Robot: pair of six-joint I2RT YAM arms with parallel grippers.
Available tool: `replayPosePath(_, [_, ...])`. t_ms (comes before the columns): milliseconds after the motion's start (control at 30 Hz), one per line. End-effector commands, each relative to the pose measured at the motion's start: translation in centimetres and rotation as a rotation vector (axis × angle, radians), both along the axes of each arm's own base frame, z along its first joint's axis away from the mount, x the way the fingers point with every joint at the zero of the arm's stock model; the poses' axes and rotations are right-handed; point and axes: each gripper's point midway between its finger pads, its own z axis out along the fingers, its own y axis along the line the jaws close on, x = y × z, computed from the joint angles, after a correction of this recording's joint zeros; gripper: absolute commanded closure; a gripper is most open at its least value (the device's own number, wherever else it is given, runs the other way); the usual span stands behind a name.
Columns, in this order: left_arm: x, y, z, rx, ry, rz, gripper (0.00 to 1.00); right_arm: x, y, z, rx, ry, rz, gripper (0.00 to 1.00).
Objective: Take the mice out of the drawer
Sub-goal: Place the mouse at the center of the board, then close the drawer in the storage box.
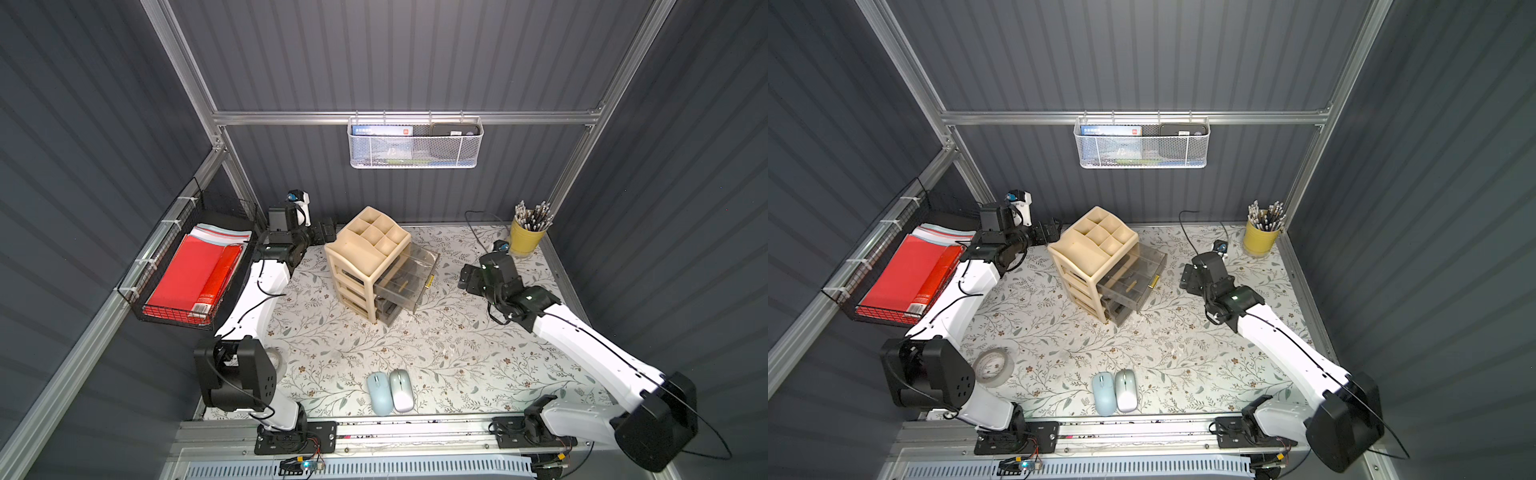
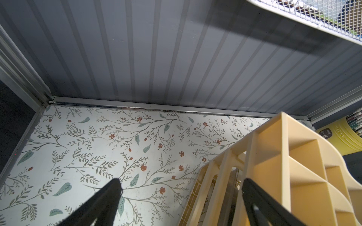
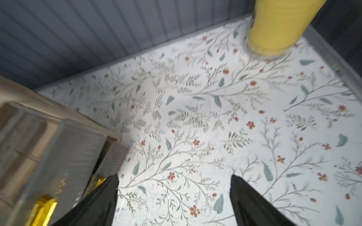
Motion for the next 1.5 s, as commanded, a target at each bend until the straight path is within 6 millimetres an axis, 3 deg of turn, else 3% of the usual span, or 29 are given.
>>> replayPosePath(0, [-0.1,-0.5,0.0,-0.011,-0.008,-0.027,0.01,-0.1,3.3,-1.5,0.089,0.060,0.089,0.07])
replayPosePath(233, [0.0,-0.9,-1.0,-0.021,0.018,-0.051,0.01,0.5,14.4,0.0,0.179,0.046,0.317,0.07])
replayPosePath(333, [-0.3,-1.9,-1.0,-0.042,0.019,-0.106,0.01,1.4,17.3,0.4,0.193,0.040,0.347,0.07])
replayPosePath(567, [-0.9,-4.5,-1.7,-0.077,0.040,-0.210,0.01,3.7,19.1,1.5,0.226,-0.020,0.331,0.07])
replayPosePath(733, [-1.8,-9.0,-2.6,-0.081,0.074,-0.313,0.01,4.0,20.8,1.7,0.277,0.002,0.365,0.07])
replayPosePath(867, [-3.3,-12.8,-2.8,-0.126,0.087,-0.393,0.01,4.0,21.8,1.7,0.319,0.000,0.391,0.07])
replayPosePath(1233, [-6.6,-19.2,-2.2,-0.297,0.081,-0.537,0.01,3.6,24.1,3.9,0.335,-0.036,0.452,0.07])
replayPosePath(1300, [-7.0,-20.2,-1.9,-0.314,0.075,-0.565,0.01,3.3,24.7,4.0,0.341,-0.029,0.471,0.07])
replayPosePath(1333, [-7.7,-20.8,-3.4,-0.323,0.109,-0.582,0.01,2.9,25.2,4.2,0.351,-0.028,0.486,0.07])
replayPosePath(1467, [-9.2,-23.6,-3.3,-0.358,0.118,-0.659,0.01,1.2,27.6,4.9,0.367,-0.037,0.544,0.07])
